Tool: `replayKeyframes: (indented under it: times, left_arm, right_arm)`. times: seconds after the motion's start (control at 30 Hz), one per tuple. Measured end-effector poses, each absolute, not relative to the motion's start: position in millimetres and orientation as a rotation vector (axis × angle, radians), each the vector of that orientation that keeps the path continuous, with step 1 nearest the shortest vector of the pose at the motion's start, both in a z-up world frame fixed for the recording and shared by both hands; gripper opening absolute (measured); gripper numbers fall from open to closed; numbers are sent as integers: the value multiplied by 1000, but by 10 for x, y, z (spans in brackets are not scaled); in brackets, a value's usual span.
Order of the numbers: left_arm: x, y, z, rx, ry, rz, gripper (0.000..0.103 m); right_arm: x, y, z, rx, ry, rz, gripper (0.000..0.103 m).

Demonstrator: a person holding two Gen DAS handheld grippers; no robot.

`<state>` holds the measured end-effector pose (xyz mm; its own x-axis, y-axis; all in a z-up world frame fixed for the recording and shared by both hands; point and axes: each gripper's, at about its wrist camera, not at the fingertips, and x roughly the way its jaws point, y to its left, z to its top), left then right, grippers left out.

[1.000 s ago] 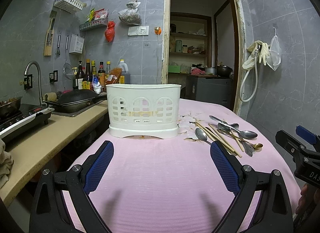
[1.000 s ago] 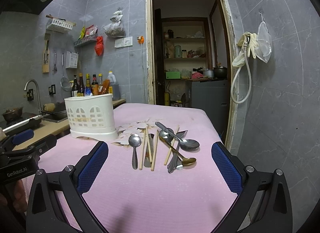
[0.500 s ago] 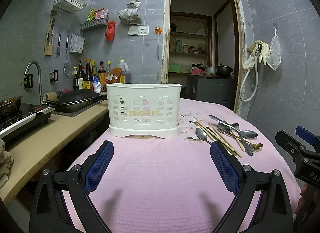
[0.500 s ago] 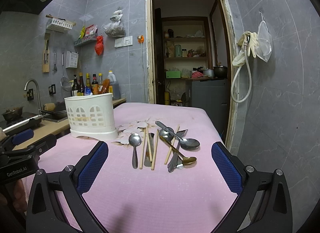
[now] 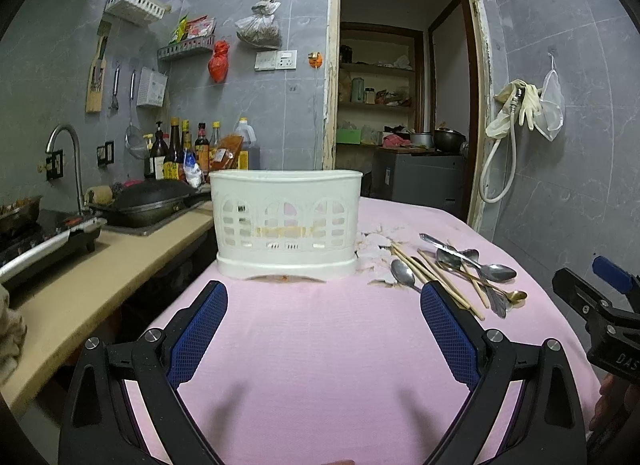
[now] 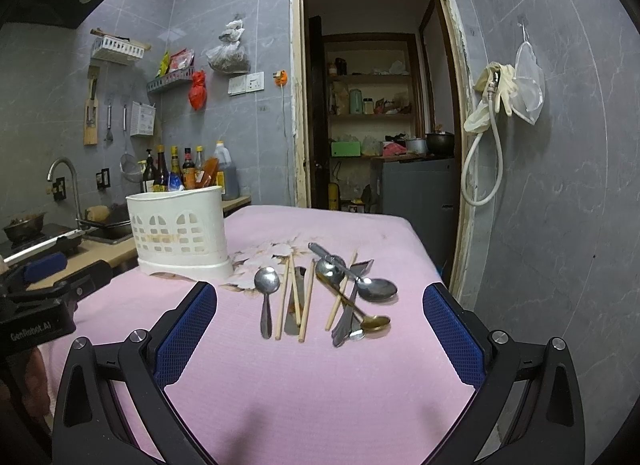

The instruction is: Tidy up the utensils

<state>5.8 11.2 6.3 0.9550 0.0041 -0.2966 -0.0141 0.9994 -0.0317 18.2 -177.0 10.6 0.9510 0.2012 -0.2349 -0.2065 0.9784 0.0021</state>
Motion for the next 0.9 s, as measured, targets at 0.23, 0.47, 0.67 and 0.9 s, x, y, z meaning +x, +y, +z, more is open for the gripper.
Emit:
replayKeyframes:
  times: [0.23, 0.47, 0.67, 0.9]
  left_arm:
    - [353, 81, 251, 11, 304, -10, 95]
    - [770, -28, 302, 15, 410, -110, 95]
    - [1129, -122, 306, 16, 489, -189, 94]
    - [1520, -215, 212, 16, 608, -263, 74]
  right_arm:
    - [407, -1873, 322, -85, 202, 245, 103]
    - [882, -1954, 483, -184, 260, 295, 103]
    - [1429, -1975, 492, -231, 367, 370, 99]
    - [2068, -1846, 362, -277, 544, 482, 71]
